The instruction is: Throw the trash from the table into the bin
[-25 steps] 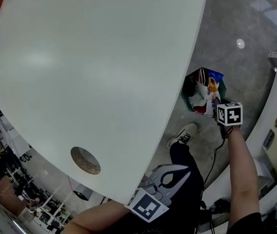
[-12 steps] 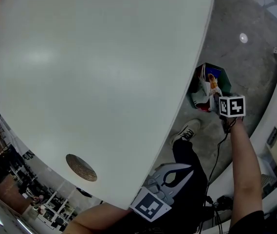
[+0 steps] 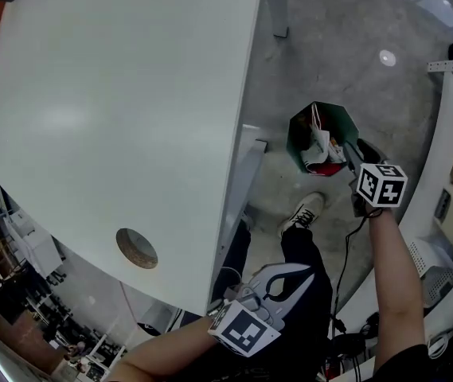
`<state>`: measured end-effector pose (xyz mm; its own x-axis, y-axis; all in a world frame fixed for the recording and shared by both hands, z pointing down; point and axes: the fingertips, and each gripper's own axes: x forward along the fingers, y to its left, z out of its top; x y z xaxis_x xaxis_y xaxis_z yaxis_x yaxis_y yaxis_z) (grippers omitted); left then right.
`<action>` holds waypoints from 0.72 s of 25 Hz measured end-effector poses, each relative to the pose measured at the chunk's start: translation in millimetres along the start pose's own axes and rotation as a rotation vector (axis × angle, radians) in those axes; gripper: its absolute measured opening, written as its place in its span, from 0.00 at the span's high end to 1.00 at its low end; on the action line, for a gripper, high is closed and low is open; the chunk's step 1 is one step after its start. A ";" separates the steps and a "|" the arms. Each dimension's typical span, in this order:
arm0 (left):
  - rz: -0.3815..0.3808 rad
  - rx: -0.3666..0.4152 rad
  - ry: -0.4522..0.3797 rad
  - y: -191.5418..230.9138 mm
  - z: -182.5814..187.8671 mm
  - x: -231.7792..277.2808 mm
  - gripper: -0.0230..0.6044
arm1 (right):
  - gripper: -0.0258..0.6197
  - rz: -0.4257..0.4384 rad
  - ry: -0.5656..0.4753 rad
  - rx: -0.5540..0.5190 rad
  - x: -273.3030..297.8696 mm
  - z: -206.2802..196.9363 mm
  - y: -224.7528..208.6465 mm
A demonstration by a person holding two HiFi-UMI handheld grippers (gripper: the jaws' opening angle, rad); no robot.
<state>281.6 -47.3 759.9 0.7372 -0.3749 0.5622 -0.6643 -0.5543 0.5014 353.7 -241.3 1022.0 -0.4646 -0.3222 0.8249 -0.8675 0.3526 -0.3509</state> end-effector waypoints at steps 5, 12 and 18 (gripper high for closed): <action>-0.048 0.015 -0.017 -34.5 21.6 -13.3 0.95 | 0.96 0.032 -0.217 0.036 -80.7 33.5 24.8; -0.063 0.049 -0.089 -75.0 67.0 -47.6 0.95 | 0.96 0.158 -0.359 0.036 -202.8 60.9 97.1; -0.055 0.075 -0.162 -93.9 116.6 -112.9 0.95 | 0.96 0.210 -0.491 0.001 -316.3 98.1 176.9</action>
<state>275.2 -39.6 572.6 0.7866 -0.4534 0.4191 -0.6155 -0.6292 0.4746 329.7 -163.1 655.5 -0.6563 -0.6179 0.4329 -0.7472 0.4529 -0.4864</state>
